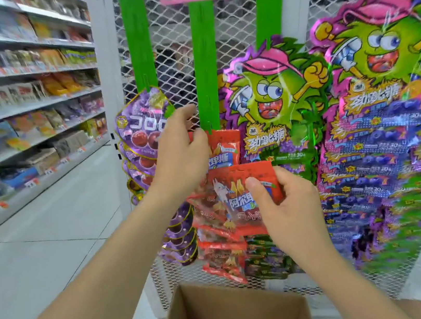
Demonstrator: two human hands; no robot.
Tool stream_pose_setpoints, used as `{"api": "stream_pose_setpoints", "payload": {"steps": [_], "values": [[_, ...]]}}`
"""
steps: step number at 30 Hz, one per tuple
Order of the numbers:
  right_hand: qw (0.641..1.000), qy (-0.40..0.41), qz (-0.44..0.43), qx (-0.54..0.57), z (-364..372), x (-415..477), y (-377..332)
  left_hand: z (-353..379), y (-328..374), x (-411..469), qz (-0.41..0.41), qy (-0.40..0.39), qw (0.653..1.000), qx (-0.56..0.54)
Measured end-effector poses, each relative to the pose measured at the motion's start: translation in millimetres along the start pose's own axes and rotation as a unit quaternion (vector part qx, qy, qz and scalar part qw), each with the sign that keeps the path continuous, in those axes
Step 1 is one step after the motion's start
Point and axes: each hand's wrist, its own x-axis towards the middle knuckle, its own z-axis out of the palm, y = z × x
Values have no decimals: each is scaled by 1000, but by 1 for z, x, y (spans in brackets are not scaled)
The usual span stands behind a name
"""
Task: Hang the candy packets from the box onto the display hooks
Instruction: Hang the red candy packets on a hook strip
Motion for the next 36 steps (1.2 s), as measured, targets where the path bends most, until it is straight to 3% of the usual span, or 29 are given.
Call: {"api": "stream_pose_setpoints", "payload": {"steps": [5,10,14,17,22,29,31,36], "values": [[997,39,-58,-36,0,60,-24,13,20,53,-79,-30,993,-85],[994,-5,-87,-70,7,111,-44,4,17,71,-111,-46,989,-83],[997,11,-53,-47,26,138,-48,-4,23,72,-112,-52,992,-15],[999,31,-8,-16,38,148,-47,-6,25,73,-168,-48,982,-75],[997,53,44,21,43,144,-48,-6,14,74,-130,-76,983,-106],[994,65,78,28,41,137,-50,-5,17,80,-194,-62,967,-155],[995,54,84,-3,40,132,-47,-6,15,80,-181,-56,973,-132],[995,53,40,-71,34,111,-44,-6,8,62,-25,-71,997,-26]]}}
